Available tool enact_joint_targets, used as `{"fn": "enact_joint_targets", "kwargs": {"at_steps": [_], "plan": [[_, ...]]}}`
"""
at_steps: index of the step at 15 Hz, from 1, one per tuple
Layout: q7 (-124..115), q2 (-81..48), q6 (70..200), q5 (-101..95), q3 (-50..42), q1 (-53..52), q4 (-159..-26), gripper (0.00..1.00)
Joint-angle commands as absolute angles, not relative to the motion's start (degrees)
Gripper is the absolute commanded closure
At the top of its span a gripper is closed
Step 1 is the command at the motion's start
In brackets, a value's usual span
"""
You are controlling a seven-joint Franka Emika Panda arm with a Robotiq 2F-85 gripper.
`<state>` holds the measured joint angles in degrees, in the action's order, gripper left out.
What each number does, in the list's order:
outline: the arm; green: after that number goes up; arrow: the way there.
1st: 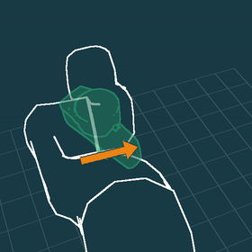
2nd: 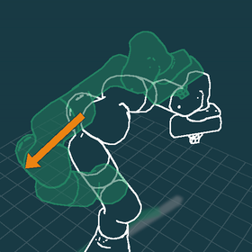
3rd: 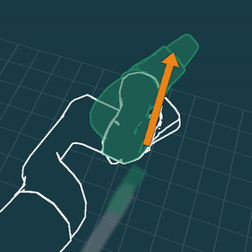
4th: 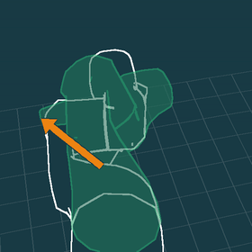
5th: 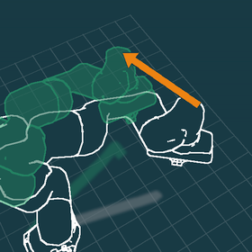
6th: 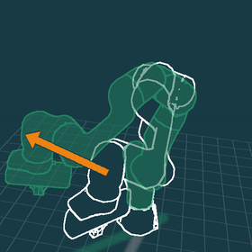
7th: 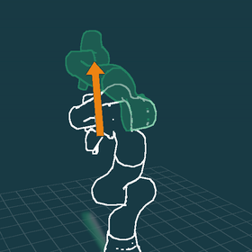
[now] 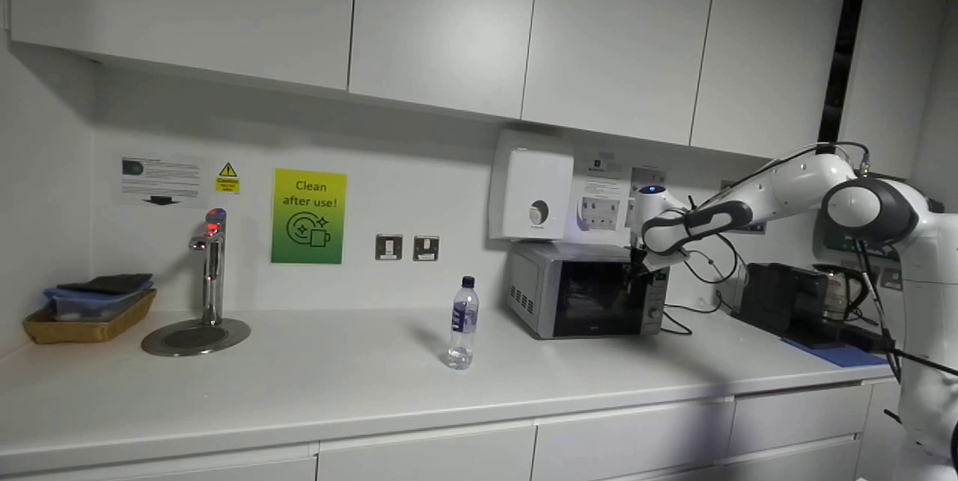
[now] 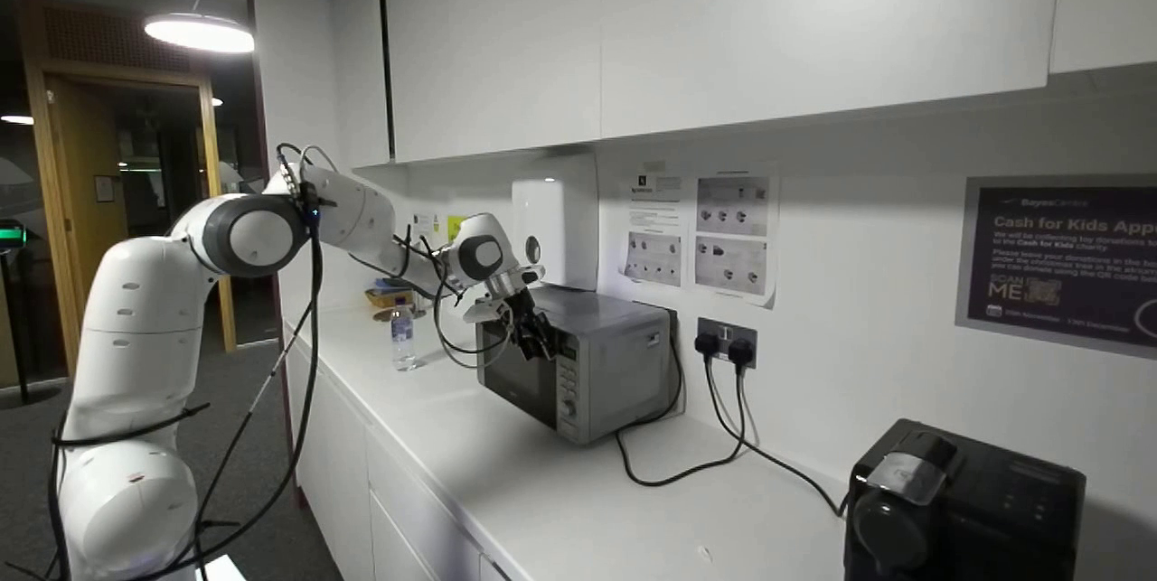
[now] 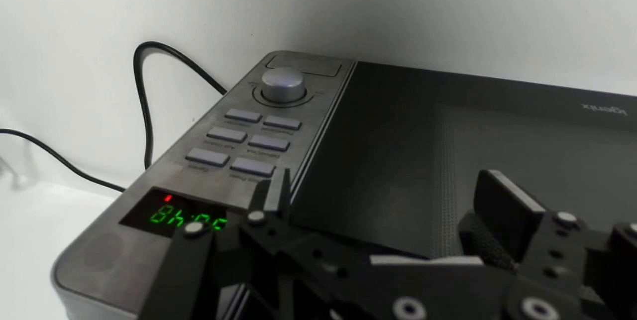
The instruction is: Close the microwave door
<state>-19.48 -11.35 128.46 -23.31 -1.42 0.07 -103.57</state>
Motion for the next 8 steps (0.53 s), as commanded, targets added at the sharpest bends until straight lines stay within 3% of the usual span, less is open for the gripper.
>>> {"fn": "enact_joint_targets", "kwargs": {"at_steps": [1,8], "plan": [[-19.4,-13.5,132.0,-24.9,-2.8,-0.7,-99.9,0.00],[-15.9,-10.9,126.3,-17.5,-1.1,-0.9,-102.2,0.00]]}}
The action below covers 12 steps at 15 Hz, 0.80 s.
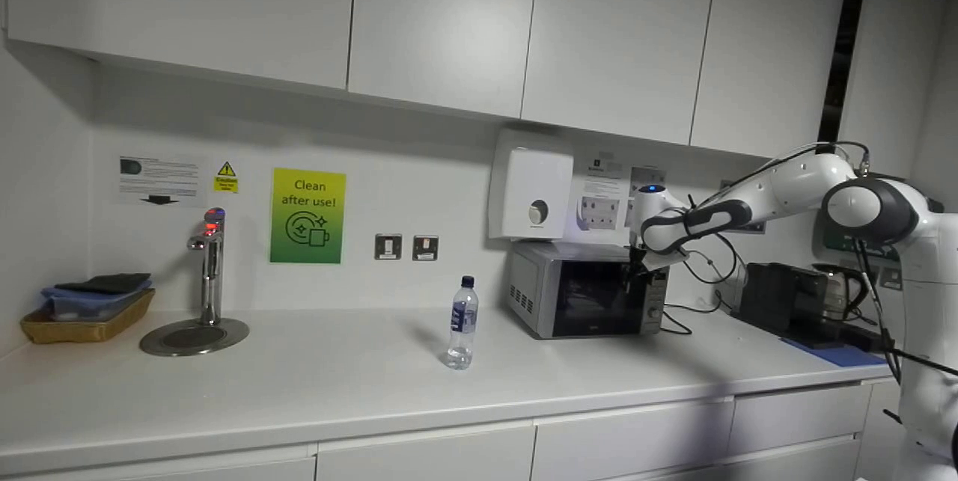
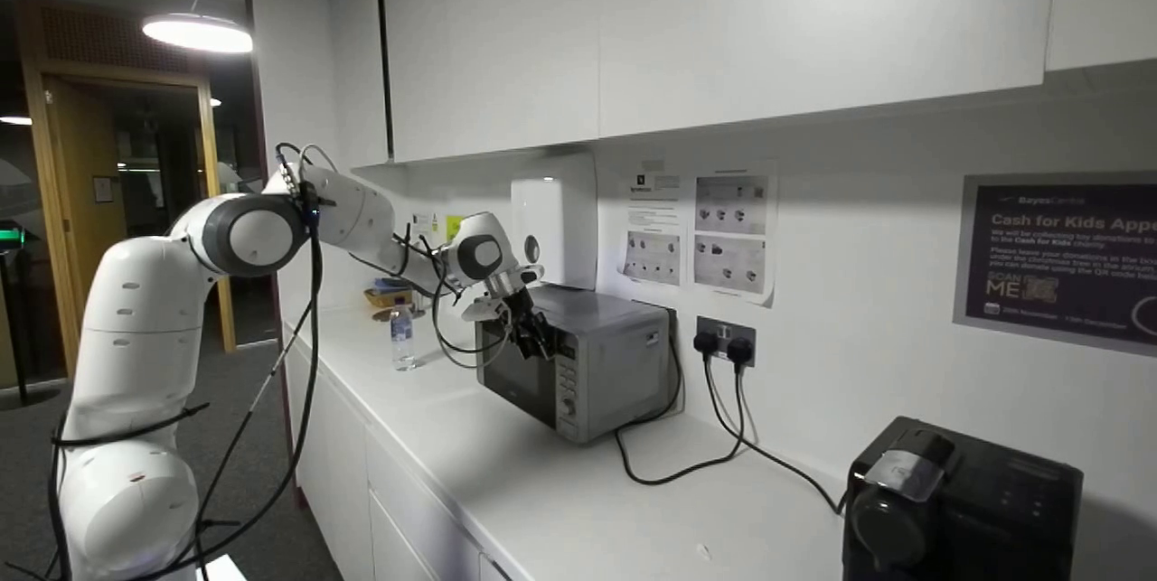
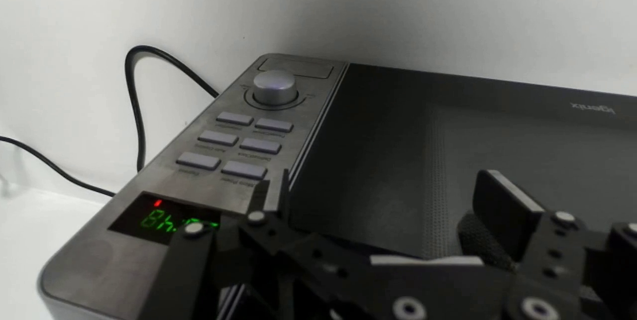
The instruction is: Close the microwave door
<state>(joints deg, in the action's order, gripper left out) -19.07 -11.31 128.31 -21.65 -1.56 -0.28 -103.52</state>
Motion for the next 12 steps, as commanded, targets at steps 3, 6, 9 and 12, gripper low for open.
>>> {"fn": "enact_joint_targets", "kwargs": {"at_steps": [3,6,9,12], "plan": [[-13.6,-9.2,123.2,-12.1,0.1,-1.5,-103.6,0.00],[-13.1,-7.3,117.6,-7.8,1.3,-2.5,-104.6,0.00],[-12.5,-5.1,109.5,-4.5,2.4,-3.3,-105.4,0.00],[-12.8,-2.1,103.3,-3.1,3.3,-4.2,-107.0,0.00]]}}
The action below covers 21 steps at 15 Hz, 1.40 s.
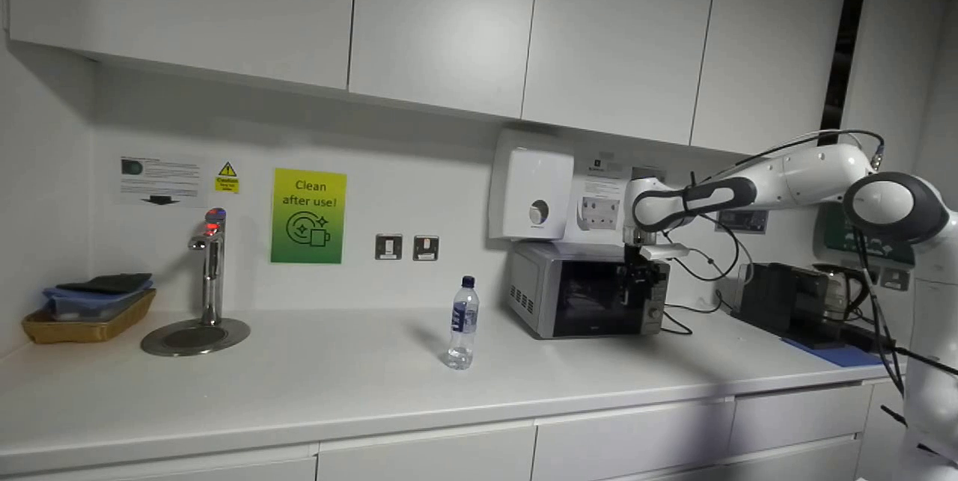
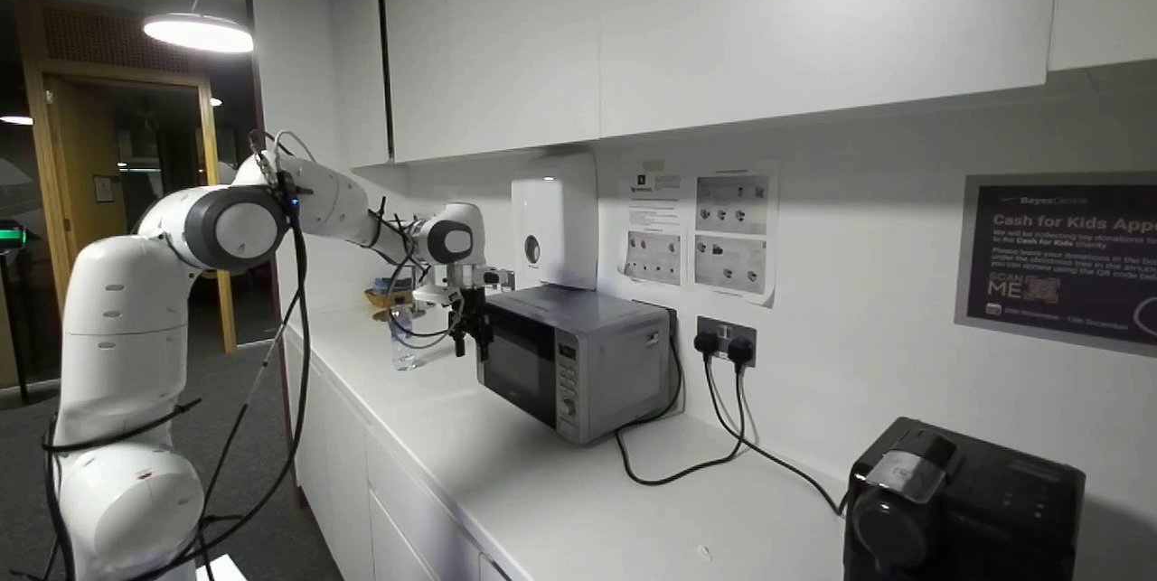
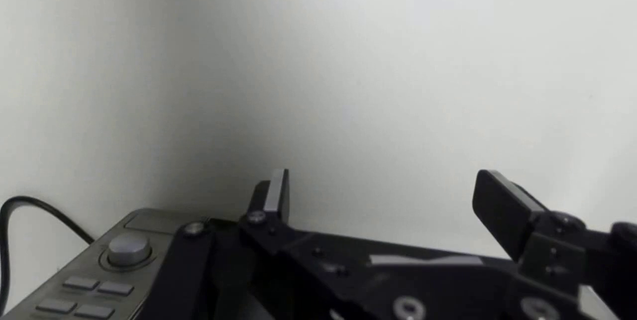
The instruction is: Close the microwave door
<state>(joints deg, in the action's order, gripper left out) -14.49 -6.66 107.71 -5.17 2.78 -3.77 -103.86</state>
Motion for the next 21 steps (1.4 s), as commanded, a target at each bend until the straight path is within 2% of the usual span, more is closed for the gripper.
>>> {"fn": "enact_joint_targets", "kwargs": {"at_steps": [1,14,21], "plan": [[-13.0,-1.0,102.0,-2.8,3.7,-4.4,-107.9,0.00],[-16.3,24.0,98.9,-2.9,8.5,-6.2,-131.0,0.00],[-18.6,35.9,98.7,-1.8,10.0,-5.7,-136.8,0.00]]}}
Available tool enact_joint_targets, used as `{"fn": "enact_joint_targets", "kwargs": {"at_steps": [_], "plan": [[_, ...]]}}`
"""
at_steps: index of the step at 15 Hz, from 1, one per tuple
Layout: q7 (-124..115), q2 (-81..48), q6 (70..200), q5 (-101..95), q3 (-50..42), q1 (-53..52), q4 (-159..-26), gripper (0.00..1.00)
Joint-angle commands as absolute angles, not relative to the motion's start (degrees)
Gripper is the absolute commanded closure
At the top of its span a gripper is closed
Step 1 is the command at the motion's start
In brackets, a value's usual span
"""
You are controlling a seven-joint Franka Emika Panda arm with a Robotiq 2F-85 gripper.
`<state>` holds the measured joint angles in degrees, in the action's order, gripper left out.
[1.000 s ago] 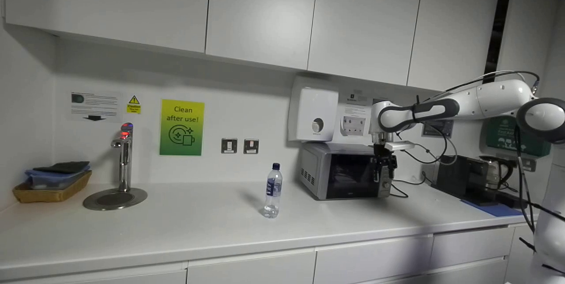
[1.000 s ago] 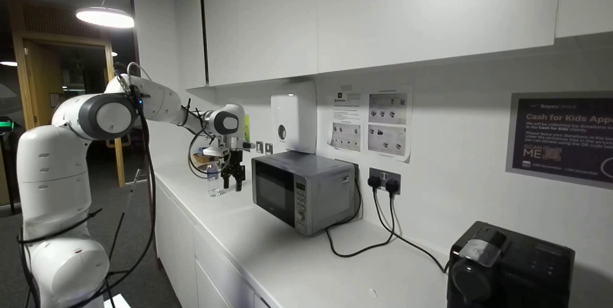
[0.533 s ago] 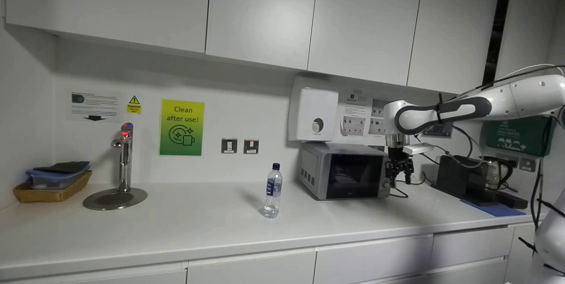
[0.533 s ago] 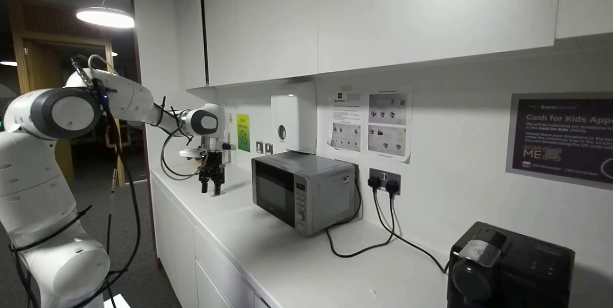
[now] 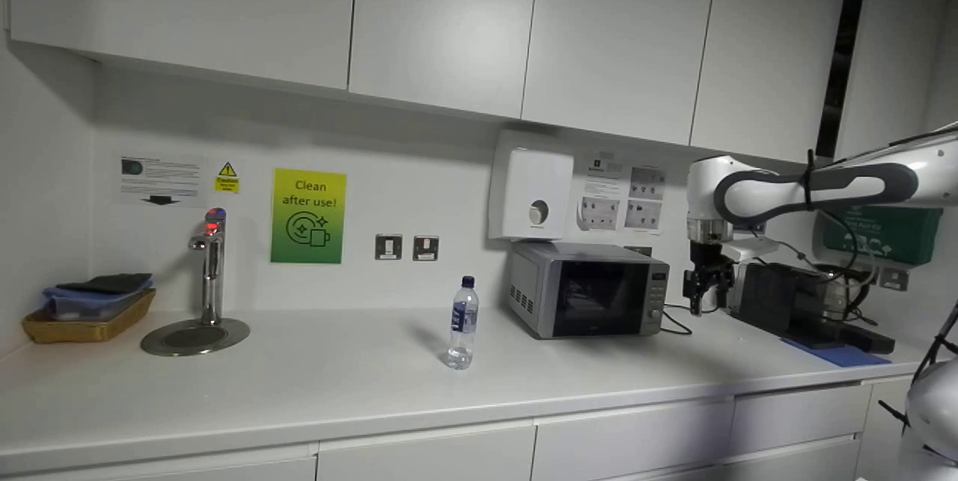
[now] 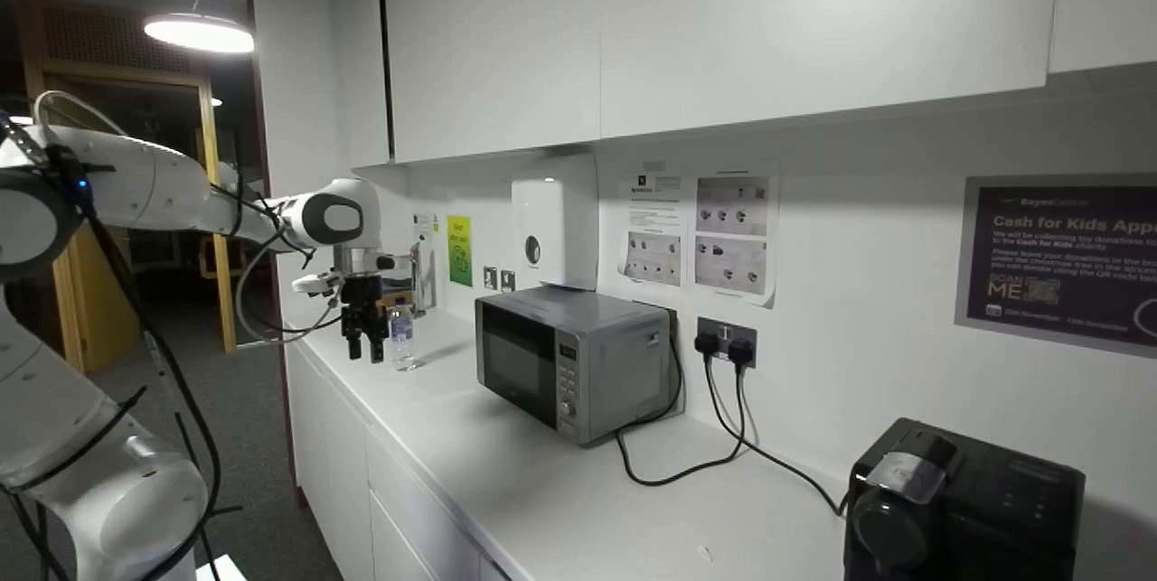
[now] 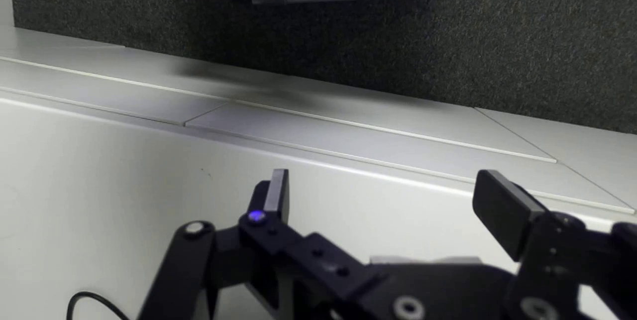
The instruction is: Close the microwave door
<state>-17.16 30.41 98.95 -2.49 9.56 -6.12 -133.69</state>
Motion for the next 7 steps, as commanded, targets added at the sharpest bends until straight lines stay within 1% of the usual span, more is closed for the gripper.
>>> {"fn": "enact_joint_targets", "kwargs": {"at_steps": [1,7], "plan": [[-17.3,32.0,98.8,-2.2,10.1,-5.5,-134.3,0.00],[-17.5,34.8,98.8,-2.1,10.3,-5.4,-136.1,0.00]]}}
